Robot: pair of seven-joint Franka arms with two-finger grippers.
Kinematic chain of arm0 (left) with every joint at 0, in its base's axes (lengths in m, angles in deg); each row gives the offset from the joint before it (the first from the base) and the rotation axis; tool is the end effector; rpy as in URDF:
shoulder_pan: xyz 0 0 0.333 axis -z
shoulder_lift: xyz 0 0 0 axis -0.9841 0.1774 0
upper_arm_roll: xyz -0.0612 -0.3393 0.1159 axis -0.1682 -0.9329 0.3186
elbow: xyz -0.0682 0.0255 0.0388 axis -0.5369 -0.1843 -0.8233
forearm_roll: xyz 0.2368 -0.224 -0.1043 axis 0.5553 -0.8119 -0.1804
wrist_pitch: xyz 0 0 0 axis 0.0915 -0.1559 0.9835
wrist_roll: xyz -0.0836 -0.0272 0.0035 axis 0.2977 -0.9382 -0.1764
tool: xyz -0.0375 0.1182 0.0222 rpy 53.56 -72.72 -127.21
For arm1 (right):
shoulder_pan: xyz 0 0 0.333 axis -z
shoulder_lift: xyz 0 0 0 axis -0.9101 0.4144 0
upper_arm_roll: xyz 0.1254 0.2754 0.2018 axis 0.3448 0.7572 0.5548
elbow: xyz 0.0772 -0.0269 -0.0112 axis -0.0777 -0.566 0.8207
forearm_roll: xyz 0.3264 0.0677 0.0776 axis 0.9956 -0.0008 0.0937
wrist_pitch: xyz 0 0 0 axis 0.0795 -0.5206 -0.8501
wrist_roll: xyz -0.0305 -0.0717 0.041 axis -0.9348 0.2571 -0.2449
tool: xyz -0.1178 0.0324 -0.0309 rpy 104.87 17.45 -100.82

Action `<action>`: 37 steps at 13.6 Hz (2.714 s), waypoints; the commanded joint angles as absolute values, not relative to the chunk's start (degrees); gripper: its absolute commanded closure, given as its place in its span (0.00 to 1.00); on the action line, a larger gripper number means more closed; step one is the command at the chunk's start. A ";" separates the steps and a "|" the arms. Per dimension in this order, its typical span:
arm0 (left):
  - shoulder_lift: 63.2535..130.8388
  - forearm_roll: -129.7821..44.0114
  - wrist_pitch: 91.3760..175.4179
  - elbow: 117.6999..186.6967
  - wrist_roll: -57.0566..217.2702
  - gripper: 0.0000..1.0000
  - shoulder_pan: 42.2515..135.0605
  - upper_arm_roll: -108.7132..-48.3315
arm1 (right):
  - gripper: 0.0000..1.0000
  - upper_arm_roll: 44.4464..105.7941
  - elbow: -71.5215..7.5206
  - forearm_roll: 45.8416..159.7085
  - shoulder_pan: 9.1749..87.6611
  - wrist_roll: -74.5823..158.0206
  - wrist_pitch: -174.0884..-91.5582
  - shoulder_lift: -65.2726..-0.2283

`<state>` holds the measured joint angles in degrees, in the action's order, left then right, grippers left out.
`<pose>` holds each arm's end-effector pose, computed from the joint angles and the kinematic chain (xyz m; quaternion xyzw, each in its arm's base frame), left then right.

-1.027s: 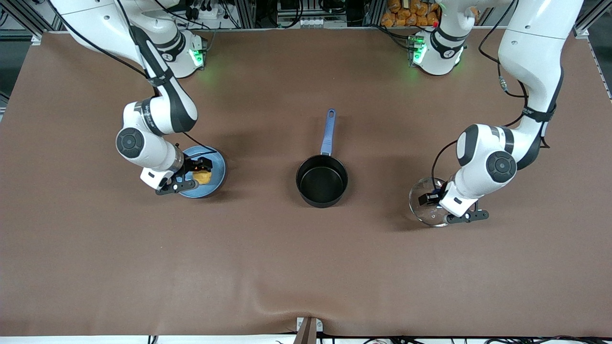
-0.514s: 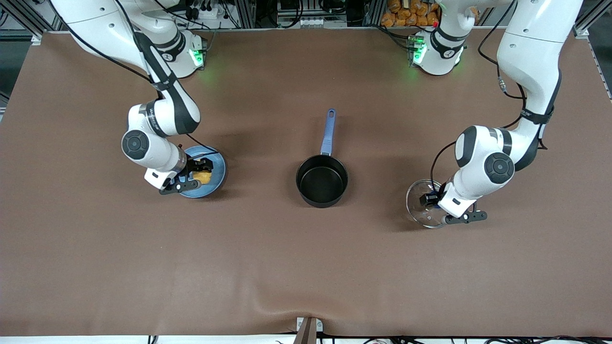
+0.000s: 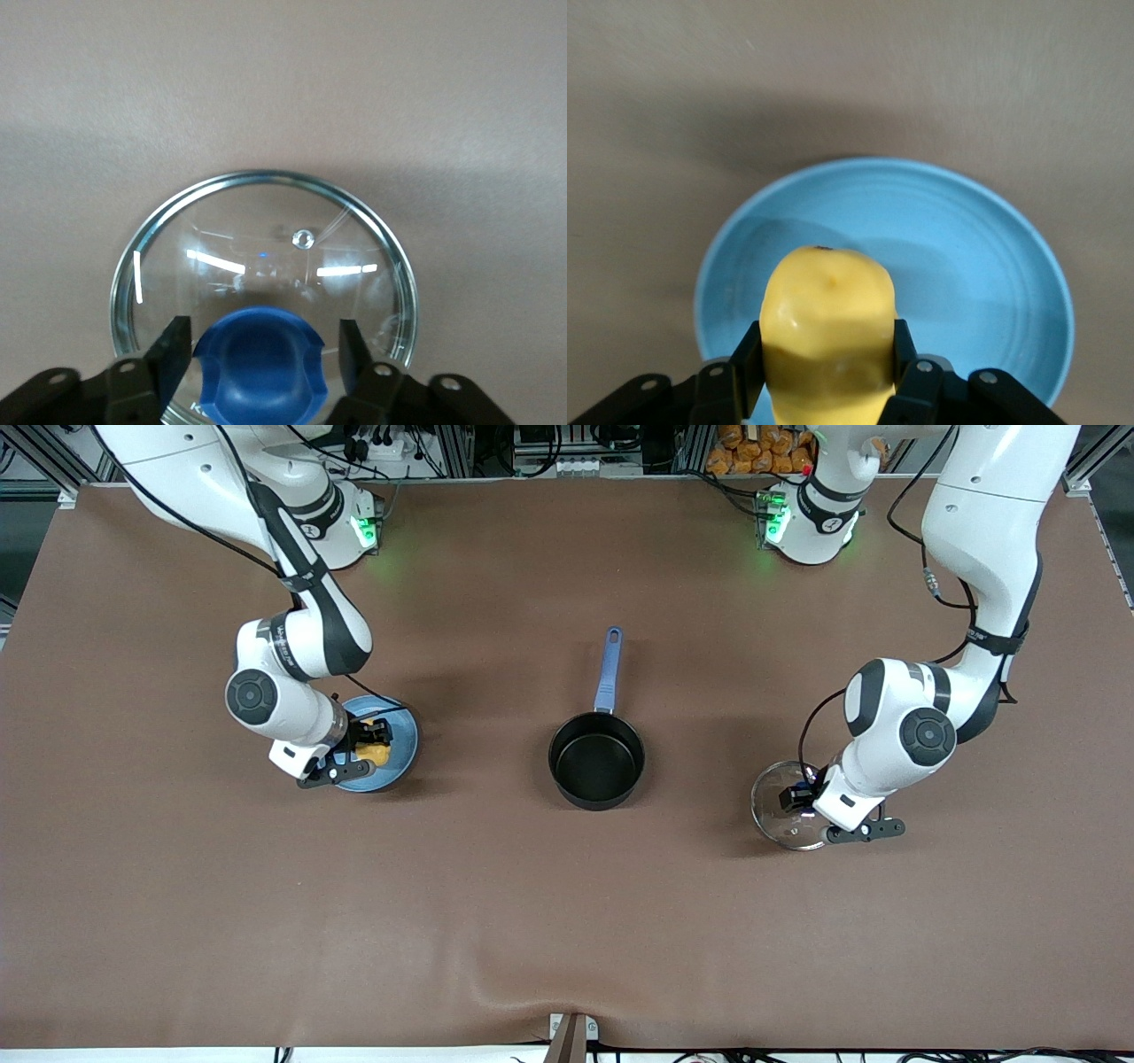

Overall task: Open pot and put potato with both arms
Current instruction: 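Grasp the yellow potato on the blue plate with the right gripper, then carry the potato over the saucepan while the left gripper releases the lid, then lower the potato into the saucepan and open the right gripper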

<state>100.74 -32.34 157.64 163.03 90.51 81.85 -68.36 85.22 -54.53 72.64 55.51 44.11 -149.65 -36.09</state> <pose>0.6109 -0.1009 0.2889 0.9979 0.0576 0.0090 0.0286 0.5229 0.1392 0.2994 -0.9896 -0.1056 0.0863 0.0459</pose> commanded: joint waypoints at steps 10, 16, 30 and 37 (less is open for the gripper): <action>82.42 -31.34 117.42 144.35 89.57 0.19 81.28 -68.63 | 1.00 84.96 -0.69 77.88 38.46 79.75 -124.86 -16.51; 80.21 -32.31 105.02 133.97 85.00 0.00 81.01 -68.37 | 1.00 84.88 3.74 77.88 30.63 82.61 -131.36 -11.13; 78.28 -36.09 102.37 131.06 85.26 0.00 78.55 -68.63 | 1.00 84.35 3.48 76.39 24.04 86.04 -137.79 -2.34; 78.19 -35.91 102.72 131.15 84.82 0.00 78.38 -68.37 | 1.00 83.56 3.39 75.77 22.28 86.04 -141.21 0.12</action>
<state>78.91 -35.10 103.52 131.40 86.15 78.83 -68.45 84.28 1.18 76.65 23.17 84.61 -140.32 -1.70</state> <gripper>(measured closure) 0.000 0.405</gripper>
